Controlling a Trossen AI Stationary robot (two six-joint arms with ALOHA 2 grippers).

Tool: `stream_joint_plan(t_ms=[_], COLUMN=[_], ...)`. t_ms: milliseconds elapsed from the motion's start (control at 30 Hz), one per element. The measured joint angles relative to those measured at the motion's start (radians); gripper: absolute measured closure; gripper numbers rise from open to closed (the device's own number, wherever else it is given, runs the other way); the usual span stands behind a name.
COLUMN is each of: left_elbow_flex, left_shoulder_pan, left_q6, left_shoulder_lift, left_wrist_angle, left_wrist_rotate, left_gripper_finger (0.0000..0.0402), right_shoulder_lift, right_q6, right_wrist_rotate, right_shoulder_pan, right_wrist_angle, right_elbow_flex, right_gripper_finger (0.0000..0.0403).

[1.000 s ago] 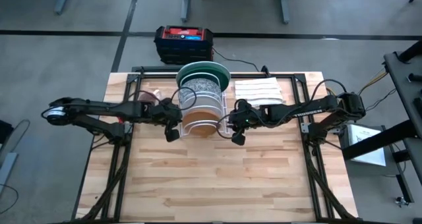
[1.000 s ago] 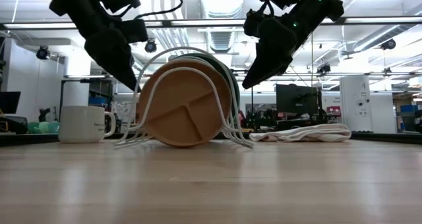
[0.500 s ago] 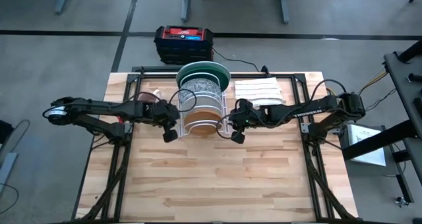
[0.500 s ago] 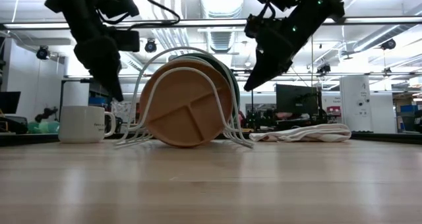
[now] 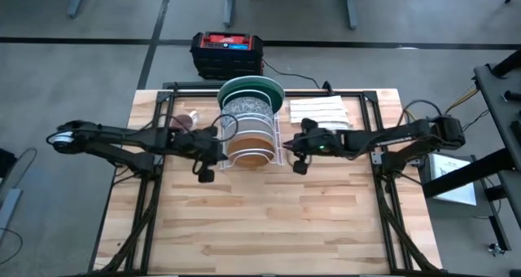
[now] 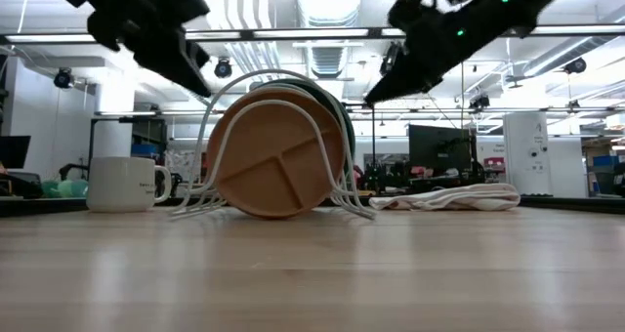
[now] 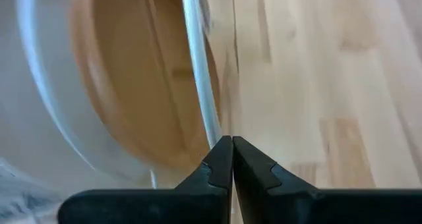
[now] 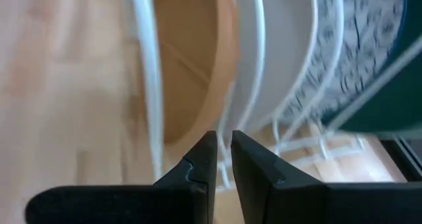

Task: Sort dishes
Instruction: Adjust the plates in the dish rack

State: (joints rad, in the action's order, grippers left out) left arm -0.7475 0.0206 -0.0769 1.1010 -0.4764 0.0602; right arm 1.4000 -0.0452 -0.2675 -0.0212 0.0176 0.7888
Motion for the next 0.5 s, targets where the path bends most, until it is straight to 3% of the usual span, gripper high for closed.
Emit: stream_joint_plan(t_ms=[133,233,400,500], left_elbow_flex=[0.002,0.011,0.021,0.021], left_shoulder_pan=[-0.005,-0.005,-0.002,0.006], left_q6=[-0.053,-0.087,-0.127,-0.157], left_shoulder_lift=[-0.052,-0.087,-0.136,-0.160], left_wrist_angle=[0.032,0.025,0.021,0.024], left_wrist_rotate=[0.000,0.045,0.362,0.480], left_gripper_finger=[0.0402,0.0401,0.0401,0.0401], right_shoulder_lift=[-0.096,-0.163,-0.215,-0.204], right_q6=[-0.048,-0.064,0.015,0.078], right_wrist_rotate=[0.096,0.095,-0.214,-0.228], right_shoulder_pan=[-0.004,-0.004,-0.041,-0.108], right_wrist_angle=[-0.146,-0.231,-0.301,-0.288], right_elbow_flex=[-0.101,-0.168,-0.195,-0.167], right_gripper_finger=[0.0371,0.0375,0.0387,0.0398])
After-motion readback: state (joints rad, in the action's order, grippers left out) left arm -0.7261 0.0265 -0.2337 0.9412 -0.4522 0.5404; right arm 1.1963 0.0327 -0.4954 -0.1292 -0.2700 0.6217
